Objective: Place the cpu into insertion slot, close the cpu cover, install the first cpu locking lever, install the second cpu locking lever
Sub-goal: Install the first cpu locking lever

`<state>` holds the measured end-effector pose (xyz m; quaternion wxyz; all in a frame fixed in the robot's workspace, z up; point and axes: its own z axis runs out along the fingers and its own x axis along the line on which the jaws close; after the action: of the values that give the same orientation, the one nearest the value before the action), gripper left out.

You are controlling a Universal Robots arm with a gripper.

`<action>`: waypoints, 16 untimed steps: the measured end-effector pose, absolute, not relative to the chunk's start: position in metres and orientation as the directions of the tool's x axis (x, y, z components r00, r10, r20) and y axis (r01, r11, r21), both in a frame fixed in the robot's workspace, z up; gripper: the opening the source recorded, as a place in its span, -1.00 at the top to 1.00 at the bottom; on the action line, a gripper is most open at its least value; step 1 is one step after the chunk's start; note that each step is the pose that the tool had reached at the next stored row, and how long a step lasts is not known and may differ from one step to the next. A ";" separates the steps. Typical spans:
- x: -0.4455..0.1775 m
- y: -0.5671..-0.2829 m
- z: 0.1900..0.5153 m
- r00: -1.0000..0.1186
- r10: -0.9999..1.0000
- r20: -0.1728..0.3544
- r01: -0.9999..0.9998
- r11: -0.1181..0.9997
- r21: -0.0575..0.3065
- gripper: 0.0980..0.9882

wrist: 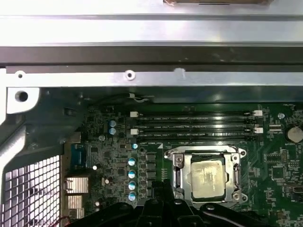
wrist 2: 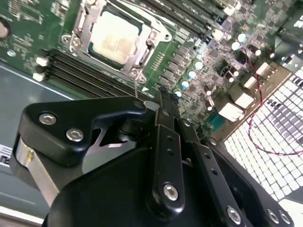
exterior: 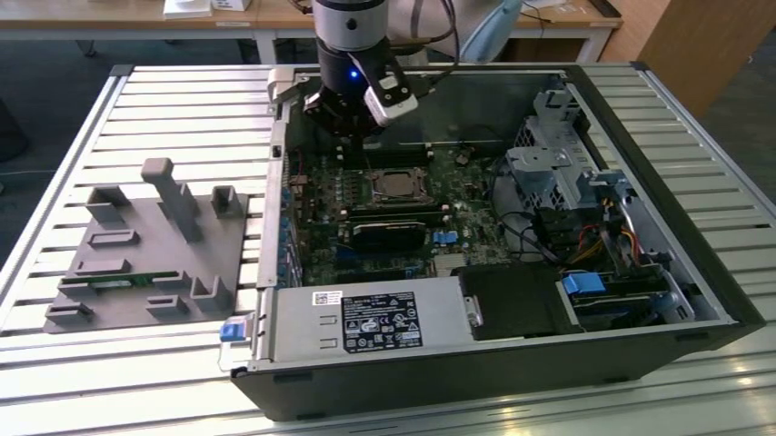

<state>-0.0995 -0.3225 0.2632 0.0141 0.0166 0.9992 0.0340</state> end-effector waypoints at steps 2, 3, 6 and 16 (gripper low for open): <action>-0.102 -0.320 0.261 -0.999 0.034 -0.027 0.032 0.997 0.068 0.98; -0.103 -0.319 0.260 -0.999 0.034 -0.027 0.032 0.997 0.068 0.98; -0.105 -0.314 0.258 -0.999 0.033 -0.027 0.031 0.997 0.069 0.98; -0.104 -0.298 0.255 -0.999 0.033 -0.027 0.031 0.997 0.068 0.98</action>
<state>-0.1038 -0.2984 0.2554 0.0140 0.0159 0.9992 0.0340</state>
